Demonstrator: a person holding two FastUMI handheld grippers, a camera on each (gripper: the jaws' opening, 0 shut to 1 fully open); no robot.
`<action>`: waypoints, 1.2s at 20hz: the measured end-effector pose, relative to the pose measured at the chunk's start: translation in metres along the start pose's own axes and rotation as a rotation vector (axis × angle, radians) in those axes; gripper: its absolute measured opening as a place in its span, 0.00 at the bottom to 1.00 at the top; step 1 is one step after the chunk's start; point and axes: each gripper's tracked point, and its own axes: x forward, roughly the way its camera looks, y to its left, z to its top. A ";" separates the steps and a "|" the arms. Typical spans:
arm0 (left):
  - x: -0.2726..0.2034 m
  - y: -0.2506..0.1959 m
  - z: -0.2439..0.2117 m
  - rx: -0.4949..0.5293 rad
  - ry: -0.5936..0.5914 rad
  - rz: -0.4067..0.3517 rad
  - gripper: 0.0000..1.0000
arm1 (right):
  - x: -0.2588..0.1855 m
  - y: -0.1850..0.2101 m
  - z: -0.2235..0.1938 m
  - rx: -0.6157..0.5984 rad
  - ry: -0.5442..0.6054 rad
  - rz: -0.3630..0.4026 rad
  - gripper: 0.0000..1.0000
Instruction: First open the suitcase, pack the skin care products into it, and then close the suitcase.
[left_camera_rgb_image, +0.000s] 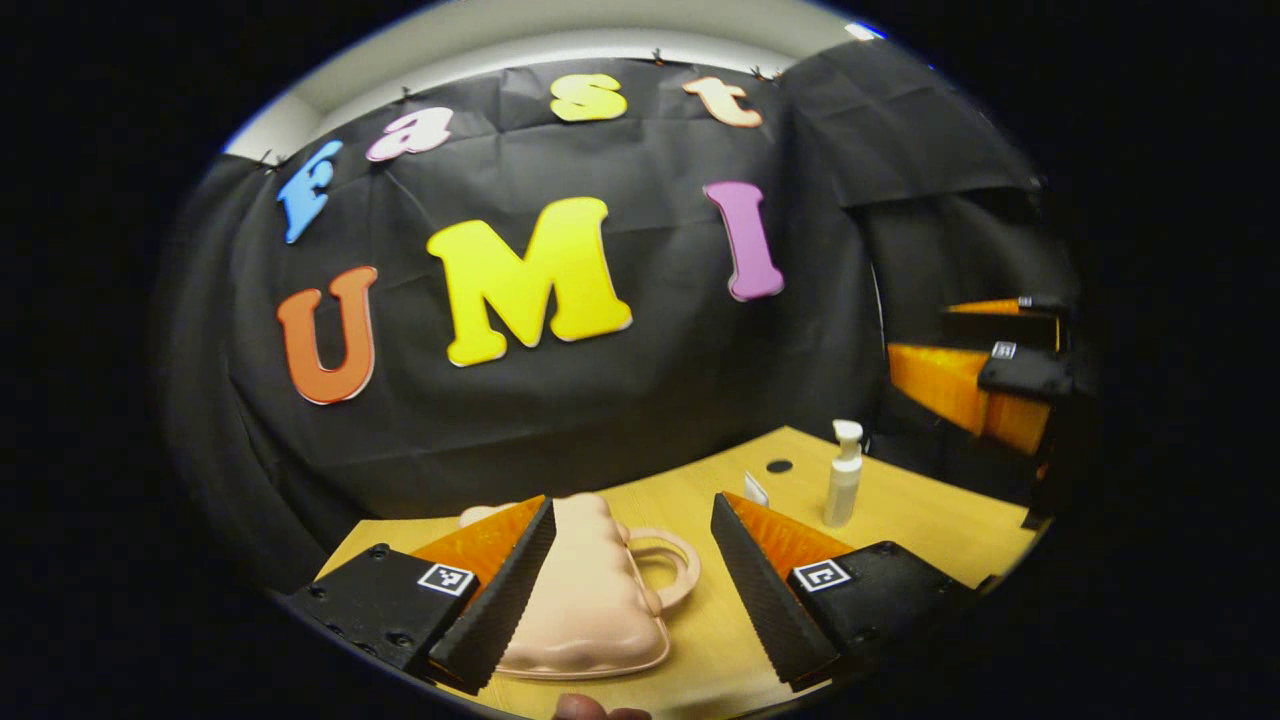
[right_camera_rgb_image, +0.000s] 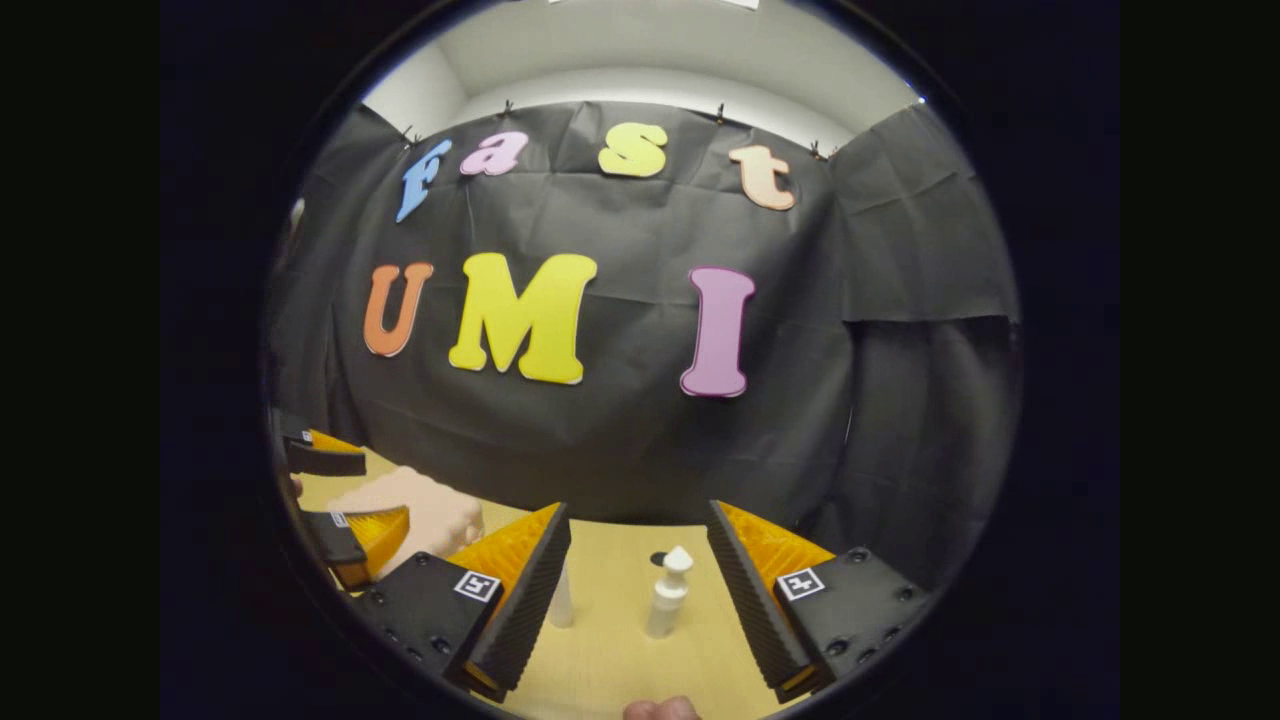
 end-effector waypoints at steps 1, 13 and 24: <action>0.008 -0.006 -0.012 0.039 0.030 -0.015 0.99 | 0.000 -0.007 -0.004 -0.003 0.008 -0.003 0.81; 0.084 -0.033 -0.127 0.548 0.419 -0.083 0.80 | 0.011 -0.109 -0.043 0.011 0.071 -0.124 0.81; 0.096 -0.041 -0.144 0.618 0.550 -0.138 0.31 | 0.007 -0.123 -0.055 0.016 0.089 -0.150 0.81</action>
